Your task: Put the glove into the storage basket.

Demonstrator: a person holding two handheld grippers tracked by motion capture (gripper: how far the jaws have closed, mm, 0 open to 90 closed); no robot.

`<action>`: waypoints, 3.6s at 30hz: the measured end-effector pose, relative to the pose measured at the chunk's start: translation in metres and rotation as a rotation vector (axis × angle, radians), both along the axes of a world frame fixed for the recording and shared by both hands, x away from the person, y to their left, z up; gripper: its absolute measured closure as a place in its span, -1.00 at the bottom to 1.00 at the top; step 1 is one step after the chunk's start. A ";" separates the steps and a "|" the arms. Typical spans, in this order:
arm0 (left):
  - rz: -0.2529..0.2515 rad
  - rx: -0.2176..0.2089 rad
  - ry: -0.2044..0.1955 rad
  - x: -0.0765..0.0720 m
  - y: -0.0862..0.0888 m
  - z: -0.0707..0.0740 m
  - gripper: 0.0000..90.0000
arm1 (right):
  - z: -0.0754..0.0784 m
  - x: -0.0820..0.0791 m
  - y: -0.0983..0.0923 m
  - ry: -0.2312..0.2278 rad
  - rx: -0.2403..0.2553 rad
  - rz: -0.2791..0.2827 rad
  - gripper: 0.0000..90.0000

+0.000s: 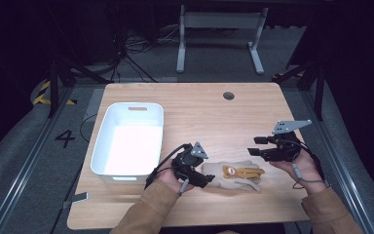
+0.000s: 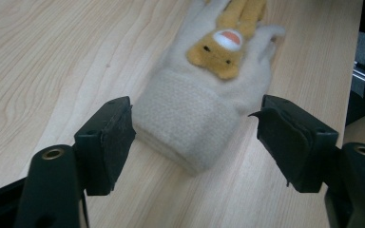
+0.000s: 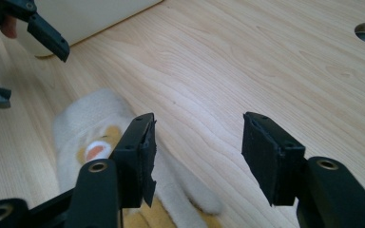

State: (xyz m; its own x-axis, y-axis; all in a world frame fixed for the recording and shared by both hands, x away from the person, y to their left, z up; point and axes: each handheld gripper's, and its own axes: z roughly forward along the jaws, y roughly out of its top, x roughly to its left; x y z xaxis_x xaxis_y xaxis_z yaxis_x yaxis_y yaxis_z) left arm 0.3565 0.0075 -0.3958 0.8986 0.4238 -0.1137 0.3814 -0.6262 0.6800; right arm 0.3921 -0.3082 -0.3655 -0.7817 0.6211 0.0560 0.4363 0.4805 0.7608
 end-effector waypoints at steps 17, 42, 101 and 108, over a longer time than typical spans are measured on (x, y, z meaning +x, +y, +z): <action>-0.107 -0.003 -0.023 0.003 -0.027 -0.035 -0.83 | -0.002 0.005 -0.012 0.015 0.030 -0.032 0.00; -0.110 -0.011 -0.012 0.023 -0.043 -0.056 -1.00 | -0.006 0.002 -0.020 0.030 0.053 -0.045 -0.04; -0.123 0.120 -0.048 0.017 -0.058 -0.057 0.54 | -0.009 0.000 -0.022 0.034 0.100 -0.013 -0.05; -0.122 0.082 -0.019 0.017 -0.052 -0.041 0.55 | -0.008 0.001 -0.026 0.029 0.111 -0.024 -0.04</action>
